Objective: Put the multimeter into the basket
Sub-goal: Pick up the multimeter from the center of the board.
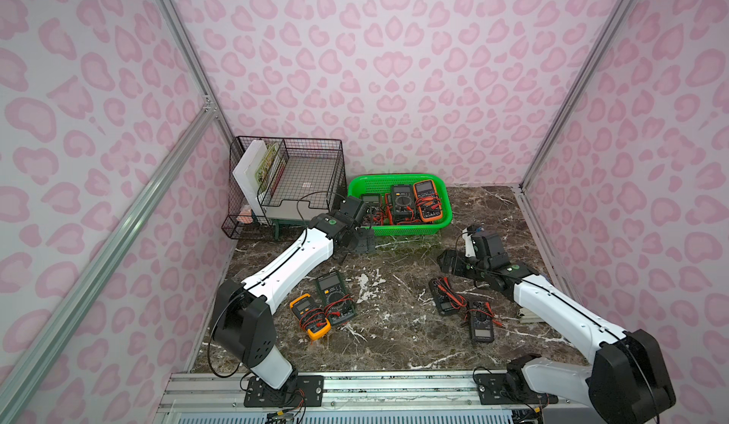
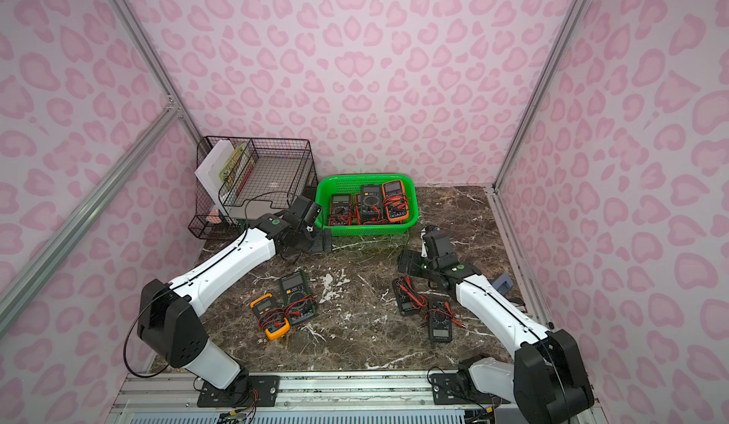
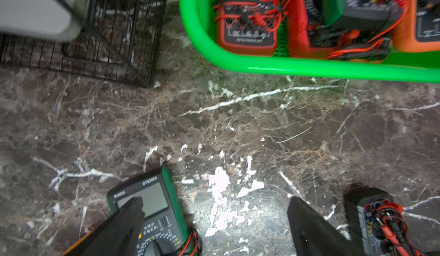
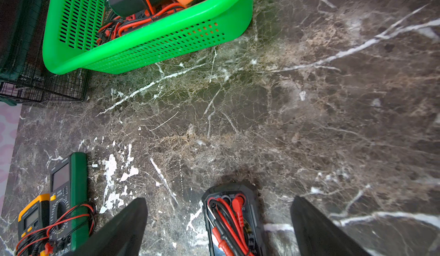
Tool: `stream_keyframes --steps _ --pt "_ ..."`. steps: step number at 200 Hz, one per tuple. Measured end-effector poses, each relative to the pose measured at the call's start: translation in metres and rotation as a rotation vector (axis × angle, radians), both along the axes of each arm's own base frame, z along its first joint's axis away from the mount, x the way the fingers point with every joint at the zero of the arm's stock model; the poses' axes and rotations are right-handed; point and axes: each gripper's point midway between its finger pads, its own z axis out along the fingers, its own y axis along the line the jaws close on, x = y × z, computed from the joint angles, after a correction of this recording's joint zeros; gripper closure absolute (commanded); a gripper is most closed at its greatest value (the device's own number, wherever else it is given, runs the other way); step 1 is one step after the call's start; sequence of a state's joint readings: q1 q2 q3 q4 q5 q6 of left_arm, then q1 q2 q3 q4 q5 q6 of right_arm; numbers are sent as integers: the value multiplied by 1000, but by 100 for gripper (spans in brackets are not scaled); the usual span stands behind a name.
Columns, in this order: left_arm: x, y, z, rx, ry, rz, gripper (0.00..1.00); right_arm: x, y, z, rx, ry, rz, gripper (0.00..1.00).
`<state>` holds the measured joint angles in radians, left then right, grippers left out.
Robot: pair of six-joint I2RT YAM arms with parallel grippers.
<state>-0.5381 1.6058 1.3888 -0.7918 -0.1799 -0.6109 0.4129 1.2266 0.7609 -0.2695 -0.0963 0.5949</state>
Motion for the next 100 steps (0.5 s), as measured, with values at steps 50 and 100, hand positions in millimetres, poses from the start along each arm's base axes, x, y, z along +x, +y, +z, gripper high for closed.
stream_keyframes --steps 50,100 --pt "-31 22 -21 27 89 95 1 -8 12 -2 10 13 44 1" --pt "-60 39 -45 49 177 167 2 -25 48 -15 -3 51 150 1"
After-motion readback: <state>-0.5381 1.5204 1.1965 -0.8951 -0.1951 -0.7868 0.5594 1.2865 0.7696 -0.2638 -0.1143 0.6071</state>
